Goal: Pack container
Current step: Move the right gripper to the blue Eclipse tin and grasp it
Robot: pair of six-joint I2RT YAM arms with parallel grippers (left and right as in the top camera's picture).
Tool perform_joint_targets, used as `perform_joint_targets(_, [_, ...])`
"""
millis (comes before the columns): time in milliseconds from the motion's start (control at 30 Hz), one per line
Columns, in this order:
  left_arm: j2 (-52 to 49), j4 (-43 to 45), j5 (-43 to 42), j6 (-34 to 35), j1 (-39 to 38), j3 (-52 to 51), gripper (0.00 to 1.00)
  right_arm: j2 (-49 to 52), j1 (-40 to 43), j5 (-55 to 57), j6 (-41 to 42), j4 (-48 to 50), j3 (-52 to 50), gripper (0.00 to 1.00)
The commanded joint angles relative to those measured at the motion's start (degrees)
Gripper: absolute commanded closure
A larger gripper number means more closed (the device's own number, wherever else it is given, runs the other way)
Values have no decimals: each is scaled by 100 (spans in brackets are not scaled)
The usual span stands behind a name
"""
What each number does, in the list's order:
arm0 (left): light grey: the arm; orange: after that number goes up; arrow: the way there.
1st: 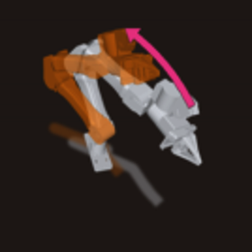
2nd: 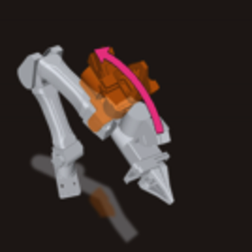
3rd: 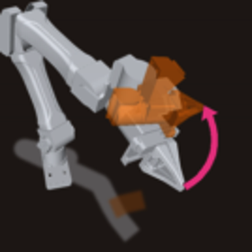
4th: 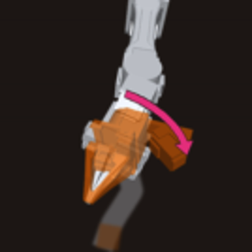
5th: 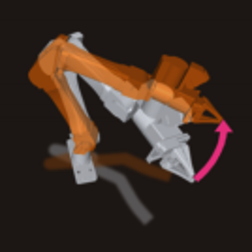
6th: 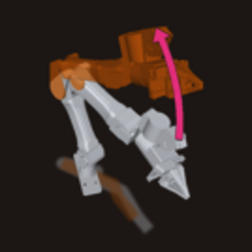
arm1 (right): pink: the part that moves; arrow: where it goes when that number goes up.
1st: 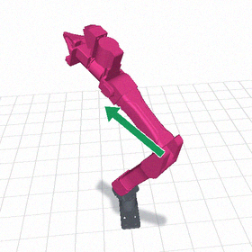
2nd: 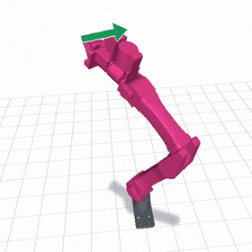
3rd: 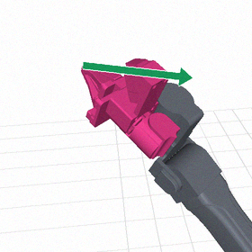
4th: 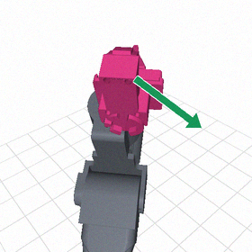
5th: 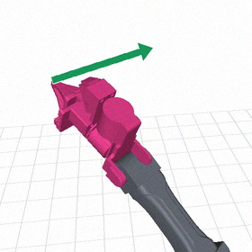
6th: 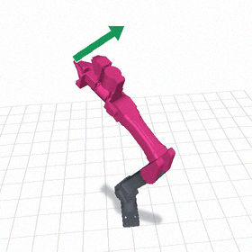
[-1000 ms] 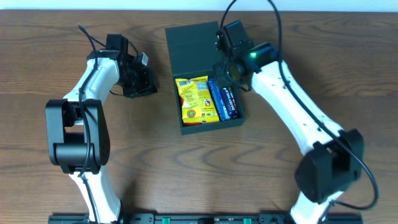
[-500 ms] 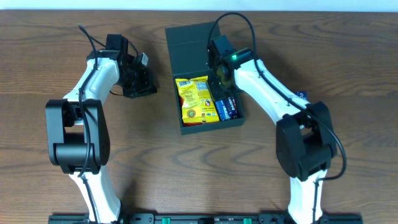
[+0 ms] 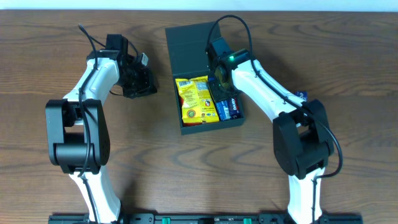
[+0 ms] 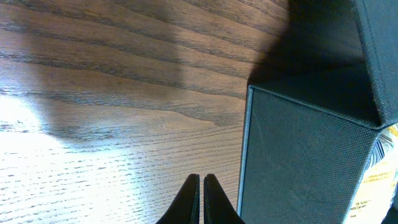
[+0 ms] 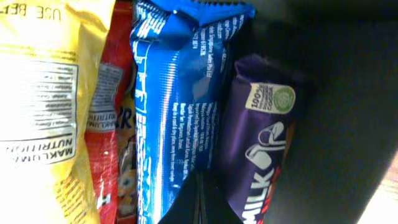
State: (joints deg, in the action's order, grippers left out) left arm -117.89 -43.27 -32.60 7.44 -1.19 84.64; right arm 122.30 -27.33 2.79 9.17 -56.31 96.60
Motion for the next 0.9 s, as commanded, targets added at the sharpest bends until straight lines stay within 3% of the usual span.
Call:
perform_joint_targets(0, [-81,-22,15,-83,4,59,94,-382,24,-310,57,-50,197,99])
perform_joint_targets(267, [-81,-17,17,-83,4,59,94,-1880,520,-42,-1272,-219,350,99])
perform_joint_targets(433, [-81,-17,15,-83,4,61,94,-2420,1438,872,-935,-844,348,99])
perform_joint_targets(633, [-81,7,15,-83,4,59,94,-2288,2977,601,-754,-1366,-72,91])
perform_joint_targets(667, [-81,24,15,-83,4,59,94,-2238,3134,564,-754,-1309,-238,88])
perform_joint_targets(767, [-81,48,15,-83,4,59,94,-2127,3322,540,-756,-951,-807,41])
perform_joint_targets(867, [-81,46,15,-83,4,59,94,-2020,3327,535,-752,-551,-1281,32])
